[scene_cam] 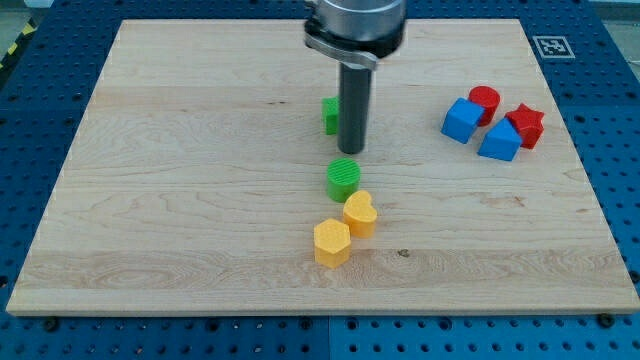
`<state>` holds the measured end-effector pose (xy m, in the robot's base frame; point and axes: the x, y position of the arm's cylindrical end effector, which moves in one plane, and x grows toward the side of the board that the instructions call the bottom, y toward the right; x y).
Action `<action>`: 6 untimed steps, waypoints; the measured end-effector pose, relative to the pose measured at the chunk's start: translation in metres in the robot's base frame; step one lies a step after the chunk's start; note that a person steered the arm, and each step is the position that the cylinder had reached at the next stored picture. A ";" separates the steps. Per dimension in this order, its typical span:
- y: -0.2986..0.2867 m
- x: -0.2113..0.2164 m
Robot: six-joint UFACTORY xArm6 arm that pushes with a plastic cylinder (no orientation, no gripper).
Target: Move your arm vertically below the yellow heart
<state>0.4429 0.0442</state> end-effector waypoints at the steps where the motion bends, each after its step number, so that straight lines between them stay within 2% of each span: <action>1: 0.027 0.038; 4: 0.076 0.135; 5: 0.055 0.164; 6: 0.018 0.172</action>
